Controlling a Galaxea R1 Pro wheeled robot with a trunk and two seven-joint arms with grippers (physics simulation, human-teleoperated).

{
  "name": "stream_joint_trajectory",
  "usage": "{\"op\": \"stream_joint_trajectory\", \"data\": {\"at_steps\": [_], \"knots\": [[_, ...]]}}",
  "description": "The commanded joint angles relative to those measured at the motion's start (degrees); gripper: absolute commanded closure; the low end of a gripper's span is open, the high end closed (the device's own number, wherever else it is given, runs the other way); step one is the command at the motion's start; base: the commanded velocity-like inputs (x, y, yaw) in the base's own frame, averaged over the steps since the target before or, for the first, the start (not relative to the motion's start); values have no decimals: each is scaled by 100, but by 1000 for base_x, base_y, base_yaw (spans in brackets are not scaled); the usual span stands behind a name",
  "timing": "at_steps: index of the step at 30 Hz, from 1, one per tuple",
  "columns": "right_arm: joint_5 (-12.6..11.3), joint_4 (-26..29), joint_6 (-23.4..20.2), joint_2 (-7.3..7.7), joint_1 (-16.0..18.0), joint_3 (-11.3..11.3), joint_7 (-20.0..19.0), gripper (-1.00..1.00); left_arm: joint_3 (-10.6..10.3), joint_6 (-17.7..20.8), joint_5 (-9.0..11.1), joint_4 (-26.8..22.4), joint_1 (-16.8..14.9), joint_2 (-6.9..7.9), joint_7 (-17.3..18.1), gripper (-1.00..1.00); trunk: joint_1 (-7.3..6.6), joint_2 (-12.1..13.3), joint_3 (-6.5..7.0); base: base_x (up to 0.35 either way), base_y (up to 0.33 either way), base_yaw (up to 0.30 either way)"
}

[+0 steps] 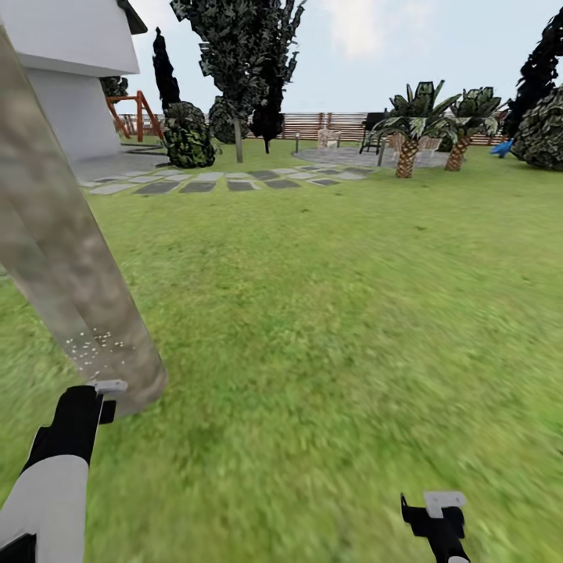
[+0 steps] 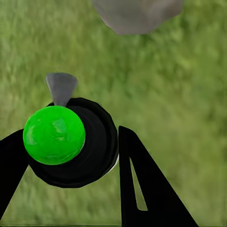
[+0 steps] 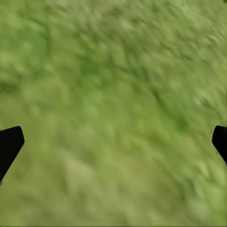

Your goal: In the garden, pick up the pesticide atomizer on the floor and spray pesticide onto both trees until each tree trunk is fully covered.

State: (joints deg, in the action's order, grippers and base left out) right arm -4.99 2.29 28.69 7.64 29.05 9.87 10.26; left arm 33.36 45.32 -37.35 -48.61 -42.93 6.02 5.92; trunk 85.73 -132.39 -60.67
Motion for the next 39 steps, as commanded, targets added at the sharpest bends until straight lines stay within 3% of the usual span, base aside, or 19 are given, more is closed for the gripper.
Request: {"op": "stream_joint_trajectory", "data": {"at_steps": [1, 9, 21, 39], "knots": [[-51, 0, 14, 3, -1, 50, 11, -100, 13, 14, -66, -11, 10, -4, 59, 100, 1, -2, -5, 221, -211, 278], [-53, 0, 9, 8, -1, 51, 11, -100, -5, 20, -113, -15, 223, -13, -103, 100, 1, -2, -5, 204, -219, 278], [-55, 0, 13, 10, -5, 50, 11, -100, -39, 21, -28, -8, 250, -36, -266, 100, 1, -2, -5, 87, -265, 271], [-55, 0, 11, 10, -5, 50, 3, -100, -33, 16, -36, -16, 250, -84, -275, 100, 1, -2, -5, 202, -227, 14]]}}
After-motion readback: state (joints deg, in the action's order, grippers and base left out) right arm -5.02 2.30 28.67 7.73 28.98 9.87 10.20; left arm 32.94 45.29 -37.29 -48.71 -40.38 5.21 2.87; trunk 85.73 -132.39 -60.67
